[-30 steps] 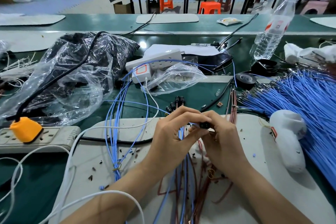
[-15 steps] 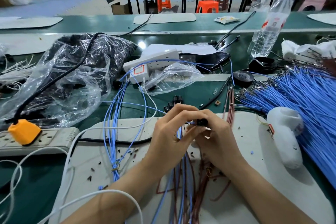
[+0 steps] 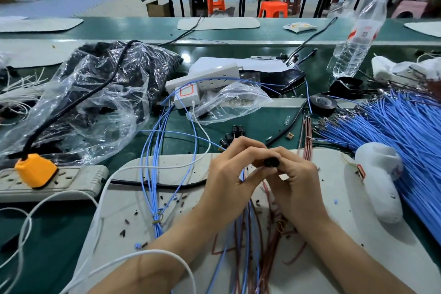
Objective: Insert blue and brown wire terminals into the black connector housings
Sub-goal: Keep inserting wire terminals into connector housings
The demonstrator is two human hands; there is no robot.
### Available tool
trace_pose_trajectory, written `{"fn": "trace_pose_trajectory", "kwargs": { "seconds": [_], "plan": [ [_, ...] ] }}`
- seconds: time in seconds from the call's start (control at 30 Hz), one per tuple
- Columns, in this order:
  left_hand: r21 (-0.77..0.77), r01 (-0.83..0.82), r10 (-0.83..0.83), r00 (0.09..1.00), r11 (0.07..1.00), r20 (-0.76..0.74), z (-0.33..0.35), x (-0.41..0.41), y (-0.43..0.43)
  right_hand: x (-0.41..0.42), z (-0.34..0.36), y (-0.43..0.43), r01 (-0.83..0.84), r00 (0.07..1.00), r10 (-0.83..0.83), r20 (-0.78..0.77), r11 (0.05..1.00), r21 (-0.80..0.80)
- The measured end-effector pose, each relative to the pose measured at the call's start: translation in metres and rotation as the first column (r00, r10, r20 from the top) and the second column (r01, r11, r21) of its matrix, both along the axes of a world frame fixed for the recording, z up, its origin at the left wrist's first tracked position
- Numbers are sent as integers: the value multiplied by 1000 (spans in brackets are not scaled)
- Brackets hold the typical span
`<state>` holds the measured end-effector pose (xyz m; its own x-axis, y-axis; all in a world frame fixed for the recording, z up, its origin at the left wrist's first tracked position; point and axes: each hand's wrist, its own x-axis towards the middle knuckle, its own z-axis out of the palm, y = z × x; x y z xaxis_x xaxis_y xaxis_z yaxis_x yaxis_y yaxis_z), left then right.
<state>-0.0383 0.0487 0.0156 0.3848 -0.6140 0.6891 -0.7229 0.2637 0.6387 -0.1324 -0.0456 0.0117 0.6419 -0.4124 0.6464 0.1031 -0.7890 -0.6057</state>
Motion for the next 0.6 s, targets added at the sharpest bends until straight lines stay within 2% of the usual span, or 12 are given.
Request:
{"fn": "trace_pose_trajectory", "kwargs": {
  "seconds": [0.2, 0.27, 0.37, 0.53, 0.6],
  "plan": [
    [19, 24, -23, 999, 1000, -40, -5, 1, -3, -1, 0, 3, 15, 998, -13, -59, 1000, 25],
    [3, 22, -22, 996, 1000, -86, -6, 0, -4, -2, 0, -1, 23, 993, -27, -113, 999, -37],
    [-19, -52, 48, 986, 998, -158, -6, 5, -4, 2, 8, -13, -8, 949, -36, -313, 990, -140],
    [-23, -185, 169, 933, 982, -317, -10, 16, -6, 50, 43, -38, 104, 960, -128, -250, 989, -106],
    [-10, -206, 191, 923, 978, -334, -11, 18, -5, 87, 50, -49, 54, 913, -103, -395, 990, -132]
  ]
}}
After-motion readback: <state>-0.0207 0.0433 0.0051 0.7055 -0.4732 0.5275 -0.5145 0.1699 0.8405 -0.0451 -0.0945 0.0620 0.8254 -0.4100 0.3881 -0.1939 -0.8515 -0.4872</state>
